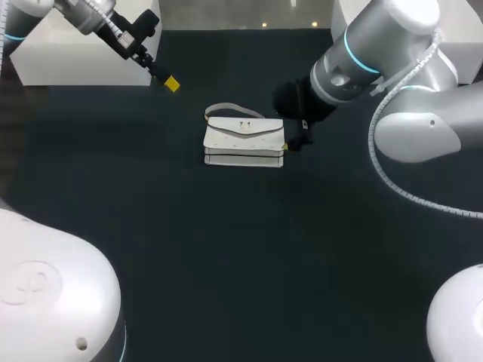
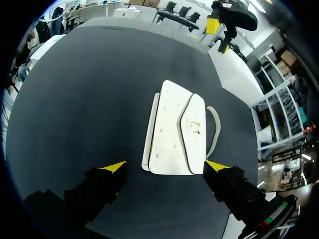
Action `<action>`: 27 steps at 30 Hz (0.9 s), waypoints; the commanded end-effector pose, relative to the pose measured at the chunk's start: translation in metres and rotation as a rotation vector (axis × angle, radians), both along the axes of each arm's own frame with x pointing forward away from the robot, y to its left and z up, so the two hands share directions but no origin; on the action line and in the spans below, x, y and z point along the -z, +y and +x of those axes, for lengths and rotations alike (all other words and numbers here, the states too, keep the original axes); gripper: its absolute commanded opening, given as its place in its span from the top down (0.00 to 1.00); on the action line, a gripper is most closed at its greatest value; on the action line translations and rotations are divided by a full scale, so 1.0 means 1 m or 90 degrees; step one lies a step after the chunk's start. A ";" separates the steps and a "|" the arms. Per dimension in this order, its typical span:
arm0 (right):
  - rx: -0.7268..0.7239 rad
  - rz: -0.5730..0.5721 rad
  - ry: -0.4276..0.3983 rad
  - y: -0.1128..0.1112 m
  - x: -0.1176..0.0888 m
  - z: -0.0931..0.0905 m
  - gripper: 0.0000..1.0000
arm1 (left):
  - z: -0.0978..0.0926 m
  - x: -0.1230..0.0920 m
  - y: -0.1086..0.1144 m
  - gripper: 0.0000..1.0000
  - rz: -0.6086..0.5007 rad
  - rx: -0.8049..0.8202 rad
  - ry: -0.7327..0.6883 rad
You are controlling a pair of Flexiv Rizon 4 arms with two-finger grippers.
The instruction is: Pick up the bag, open it, inspect its contents, close it, and place it on the opposite side
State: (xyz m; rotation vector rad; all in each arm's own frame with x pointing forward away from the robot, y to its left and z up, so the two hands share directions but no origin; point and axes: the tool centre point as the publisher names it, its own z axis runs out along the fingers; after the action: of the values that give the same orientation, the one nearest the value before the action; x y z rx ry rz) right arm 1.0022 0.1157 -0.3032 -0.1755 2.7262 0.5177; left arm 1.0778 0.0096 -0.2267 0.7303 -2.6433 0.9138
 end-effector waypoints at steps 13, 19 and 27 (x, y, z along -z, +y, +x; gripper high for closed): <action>0.018 -0.040 -0.127 0.035 -0.013 -0.019 0.00 | 0.022 0.003 -0.032 0.00 -0.004 0.196 -0.312; 0.041 -0.024 -0.147 0.035 0.000 -0.022 0.00 | 0.029 0.009 -0.046 0.00 -0.025 0.250 -0.395; 0.083 -0.043 -0.191 0.032 0.015 -0.021 0.00 | 0.035 0.006 -0.051 0.00 -0.002 0.234 -0.356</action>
State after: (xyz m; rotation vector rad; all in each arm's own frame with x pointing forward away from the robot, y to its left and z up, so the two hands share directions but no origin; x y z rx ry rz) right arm 0.9845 0.1403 -0.3112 -0.1159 2.5609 0.3560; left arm 1.1126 -0.0416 -0.2339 -0.0428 -3.0878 1.1392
